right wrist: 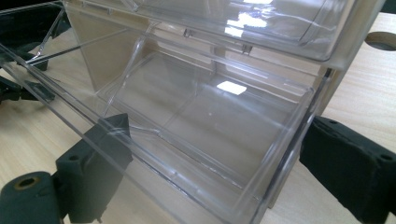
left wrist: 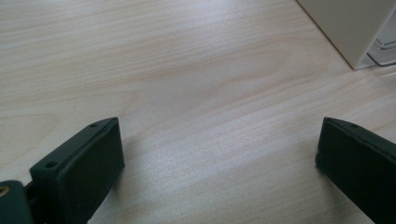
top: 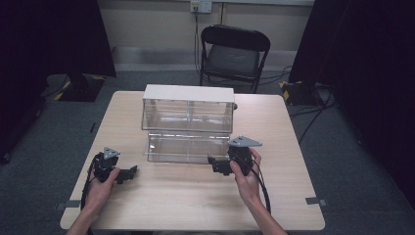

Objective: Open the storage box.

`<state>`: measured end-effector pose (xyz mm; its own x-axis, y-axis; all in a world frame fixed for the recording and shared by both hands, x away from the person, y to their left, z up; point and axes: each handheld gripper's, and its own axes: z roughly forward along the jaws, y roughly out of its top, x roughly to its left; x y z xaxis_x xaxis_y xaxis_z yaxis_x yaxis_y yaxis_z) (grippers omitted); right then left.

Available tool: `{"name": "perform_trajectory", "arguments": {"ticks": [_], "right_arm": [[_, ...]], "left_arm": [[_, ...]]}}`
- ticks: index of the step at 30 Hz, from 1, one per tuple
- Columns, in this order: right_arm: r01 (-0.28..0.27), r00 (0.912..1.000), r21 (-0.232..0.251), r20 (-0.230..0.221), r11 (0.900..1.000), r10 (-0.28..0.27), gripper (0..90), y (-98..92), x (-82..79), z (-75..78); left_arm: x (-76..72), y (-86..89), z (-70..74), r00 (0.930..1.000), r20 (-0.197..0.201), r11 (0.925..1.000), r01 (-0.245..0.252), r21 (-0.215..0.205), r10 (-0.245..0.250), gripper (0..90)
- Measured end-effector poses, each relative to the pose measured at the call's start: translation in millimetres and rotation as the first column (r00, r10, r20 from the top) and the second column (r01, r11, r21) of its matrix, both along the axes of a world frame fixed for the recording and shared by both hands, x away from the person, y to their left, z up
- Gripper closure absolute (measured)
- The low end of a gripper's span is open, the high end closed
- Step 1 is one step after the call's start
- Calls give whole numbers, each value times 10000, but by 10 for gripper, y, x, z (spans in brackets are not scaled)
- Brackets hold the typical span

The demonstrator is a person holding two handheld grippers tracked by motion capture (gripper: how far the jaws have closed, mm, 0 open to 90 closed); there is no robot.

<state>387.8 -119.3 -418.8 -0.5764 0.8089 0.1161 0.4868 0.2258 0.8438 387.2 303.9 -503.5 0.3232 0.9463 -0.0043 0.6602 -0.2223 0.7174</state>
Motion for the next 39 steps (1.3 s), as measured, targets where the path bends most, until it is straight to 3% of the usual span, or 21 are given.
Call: {"name": "perform_trajectory", "arguments": {"ticks": [13,39], "right_arm": [[130,9995,194,270,9997,-136,109,14,29,56],[446,9985,325,307,9985,-456,134,-26,46,137]], "left_arm": [[0,0,0,10000,2,10000,7,-3,-7,5],[0,0,0,10000,-3,10000,8,1,-8,5]]}}
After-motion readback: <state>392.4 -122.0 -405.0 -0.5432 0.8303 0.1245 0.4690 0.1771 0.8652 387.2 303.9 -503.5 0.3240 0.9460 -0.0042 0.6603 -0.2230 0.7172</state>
